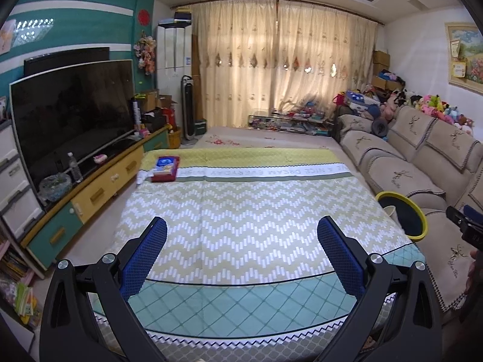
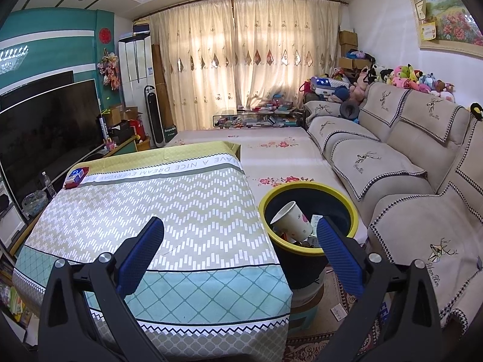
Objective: Collect trash
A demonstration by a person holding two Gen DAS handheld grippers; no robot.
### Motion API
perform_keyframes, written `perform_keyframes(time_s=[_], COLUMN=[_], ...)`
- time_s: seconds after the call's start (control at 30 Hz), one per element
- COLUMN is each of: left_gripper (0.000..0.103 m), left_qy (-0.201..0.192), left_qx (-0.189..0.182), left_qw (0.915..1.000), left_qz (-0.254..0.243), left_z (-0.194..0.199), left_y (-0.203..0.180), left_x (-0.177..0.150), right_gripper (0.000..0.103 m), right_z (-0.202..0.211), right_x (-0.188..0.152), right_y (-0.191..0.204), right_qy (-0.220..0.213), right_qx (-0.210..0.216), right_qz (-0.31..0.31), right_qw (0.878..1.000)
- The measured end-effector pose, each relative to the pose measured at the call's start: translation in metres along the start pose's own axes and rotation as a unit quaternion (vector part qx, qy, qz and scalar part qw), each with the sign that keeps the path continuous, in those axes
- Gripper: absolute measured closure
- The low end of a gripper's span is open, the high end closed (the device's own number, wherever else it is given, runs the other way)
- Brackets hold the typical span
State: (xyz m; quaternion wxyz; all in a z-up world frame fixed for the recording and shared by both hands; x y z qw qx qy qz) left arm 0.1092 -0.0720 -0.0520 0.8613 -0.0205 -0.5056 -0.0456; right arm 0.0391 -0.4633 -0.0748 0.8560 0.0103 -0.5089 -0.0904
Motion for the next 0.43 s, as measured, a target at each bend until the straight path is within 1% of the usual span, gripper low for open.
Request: perform_keyframes(time_s=[0.1,0.13,0.2,0.27,0.33,0.37,0.4,0.43], left_gripper=[0.005,0.005,0.005,0.005,0.005,0.005,0.005,0.005], left_qy=[0.011,0.011,0.011,0.025,0.048,0.058,0.073,0.082], left_qx=[-0.015,-0.014,-0.007,0.002,-0.007,-0.004,0.011,0.019], left_qw=[0.9998,0.9998,0.9999,0.9997,0.9988,0.9983,0.9973,0.9964], left_qz=[0.003,0.005,0.003,0.002,0.000,-0.001,0.003,0.005], left_z=[-0.013,-0.018,-0.031,-0.052,-0.086,-0.101,-0.127,-0.146], left_y=[-0.001,0.001,0.005,0.011,0.018,0.022,0.031,0.038], left_x=[0.004,0.007,0.014,0.019,0.023,0.024,0.024,0.023], right_gripper=[0.007,0.007,0.007,0.007,0.007,0.007,0.007,0.007], right_z=[-0.008,-0.012,-0.024,-0.041,-0.073,-0.084,-0.107,-0.126], right_x=[0.006,0.009,0.014,0.023,0.033,0.037,0.041,0.044], right_y=[0.001,0.003,0.009,0.018,0.029,0.033,0.040,0.046], right_qy=[0.006,0.009,0.018,0.025,0.044,0.050,0.063,0.072], right_qx=[0.010,0.014,0.020,0.031,0.042,0.046,0.051,0.051], right_qz=[-0.001,0.001,0.007,0.019,0.032,0.035,0.040,0.042], right_qw=[1.000,1.000,1.000,0.999,0.998,0.997,0.996,0.995])
Point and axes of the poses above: each gripper's, at about its wrist camera, not at the fingertips, and z roughly against the way its jaws point, y to its left, x to its top, the point moved 7 cm from there along -z, roughly the way its jaws point, and after that the axes turned 4 degrees about x, right-handed, at the moved point
